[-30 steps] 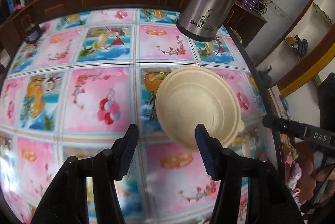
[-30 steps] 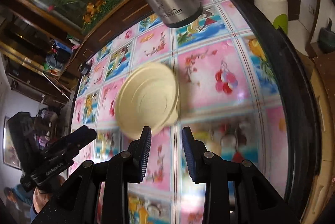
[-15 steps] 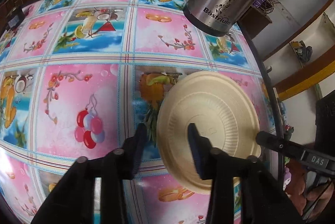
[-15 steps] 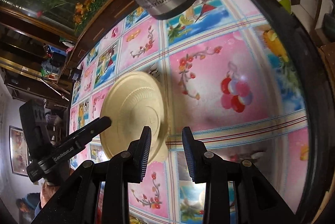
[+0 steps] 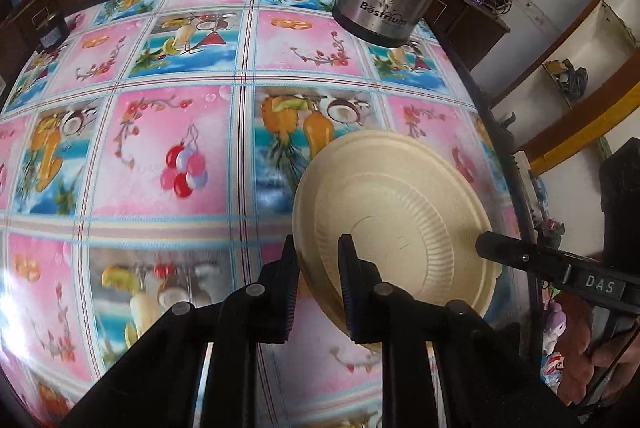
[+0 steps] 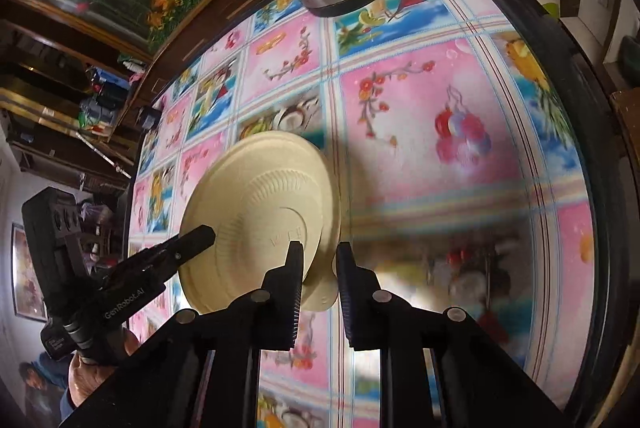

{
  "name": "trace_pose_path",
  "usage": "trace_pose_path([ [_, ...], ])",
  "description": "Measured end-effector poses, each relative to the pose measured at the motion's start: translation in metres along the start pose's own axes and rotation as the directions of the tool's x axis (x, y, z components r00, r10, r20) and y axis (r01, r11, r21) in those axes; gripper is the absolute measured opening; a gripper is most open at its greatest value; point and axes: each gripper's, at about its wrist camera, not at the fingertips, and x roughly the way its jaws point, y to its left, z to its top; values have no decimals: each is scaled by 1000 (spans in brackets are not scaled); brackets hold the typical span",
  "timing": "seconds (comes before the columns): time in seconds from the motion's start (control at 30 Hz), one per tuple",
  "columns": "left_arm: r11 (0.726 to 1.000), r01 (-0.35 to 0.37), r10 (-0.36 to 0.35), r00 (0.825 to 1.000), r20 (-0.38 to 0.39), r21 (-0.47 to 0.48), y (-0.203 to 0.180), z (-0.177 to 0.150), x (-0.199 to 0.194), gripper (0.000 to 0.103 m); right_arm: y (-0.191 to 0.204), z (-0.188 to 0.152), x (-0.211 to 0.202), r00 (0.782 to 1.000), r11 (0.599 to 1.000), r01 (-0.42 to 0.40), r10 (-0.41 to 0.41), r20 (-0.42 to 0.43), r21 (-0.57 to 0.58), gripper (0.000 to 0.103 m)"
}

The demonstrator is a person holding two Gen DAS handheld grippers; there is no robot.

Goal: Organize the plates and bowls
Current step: 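Lift and carry the small beige bowl to the stack with the left gripper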

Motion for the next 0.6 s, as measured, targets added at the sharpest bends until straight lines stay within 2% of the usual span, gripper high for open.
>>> trace_pose_path([
  [0.2,999,-31,30,999,29,40,-11,-44,-29,19,9,-39,-21,1000,999,-8,8,-9,-38,18],
  [0.6,996,-81,75,990,117,43,-9,-129,-99,19,43,-116,-52,1000,990,-26,25,-8,-139,18],
])
